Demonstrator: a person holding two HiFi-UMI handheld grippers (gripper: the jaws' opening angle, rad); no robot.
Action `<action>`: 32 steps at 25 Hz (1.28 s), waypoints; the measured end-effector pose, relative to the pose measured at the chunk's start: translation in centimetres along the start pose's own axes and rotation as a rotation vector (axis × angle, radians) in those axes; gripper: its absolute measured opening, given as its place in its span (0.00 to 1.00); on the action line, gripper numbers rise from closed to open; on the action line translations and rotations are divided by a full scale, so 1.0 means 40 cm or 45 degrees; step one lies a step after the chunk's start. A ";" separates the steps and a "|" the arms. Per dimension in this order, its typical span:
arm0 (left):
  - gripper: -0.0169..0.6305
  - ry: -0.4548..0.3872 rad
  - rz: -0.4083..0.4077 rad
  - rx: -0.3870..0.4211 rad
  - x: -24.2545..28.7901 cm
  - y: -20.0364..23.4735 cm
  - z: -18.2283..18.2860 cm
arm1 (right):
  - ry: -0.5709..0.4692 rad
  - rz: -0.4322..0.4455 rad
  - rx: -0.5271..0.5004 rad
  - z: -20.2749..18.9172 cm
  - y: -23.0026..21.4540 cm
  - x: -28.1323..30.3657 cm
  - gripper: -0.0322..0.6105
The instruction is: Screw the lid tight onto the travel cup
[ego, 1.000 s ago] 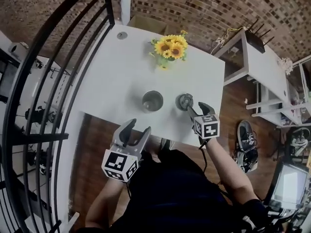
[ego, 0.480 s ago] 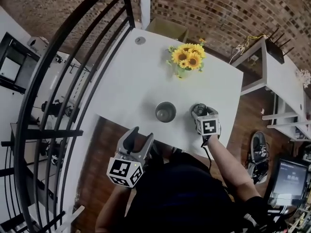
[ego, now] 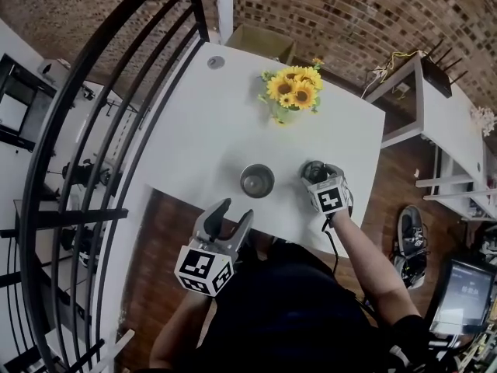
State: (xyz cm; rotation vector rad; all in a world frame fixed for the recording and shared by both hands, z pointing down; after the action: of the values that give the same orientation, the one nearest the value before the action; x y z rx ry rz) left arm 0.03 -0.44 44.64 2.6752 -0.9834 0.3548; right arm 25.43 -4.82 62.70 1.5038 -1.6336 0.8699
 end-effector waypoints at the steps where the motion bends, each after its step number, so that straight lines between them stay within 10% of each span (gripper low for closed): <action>1: 0.37 0.000 -0.002 0.000 0.002 -0.001 0.000 | -0.003 0.015 -0.010 0.000 -0.002 0.003 0.58; 24: 0.36 0.015 0.039 0.007 0.003 0.008 -0.032 | -0.148 0.381 0.076 0.077 0.020 -0.100 0.57; 32: 0.46 0.106 -0.048 0.243 0.056 0.021 -0.088 | -0.236 0.765 -0.255 0.267 0.208 -0.356 0.57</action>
State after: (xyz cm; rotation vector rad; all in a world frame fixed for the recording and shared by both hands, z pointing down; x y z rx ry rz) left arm 0.67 -1.22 48.80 2.8178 -0.9154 0.5737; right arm 16.93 -6.30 45.04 0.9833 -2.2935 0.8544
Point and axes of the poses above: the fingertips, and each gripper's own axes: x forward along the fingers, y to its left, z out of its top, the point moved 2 cm from there along -x, backward along the fingers, and after that the axes turned 15 degrees about x, right-handed, at the moved point
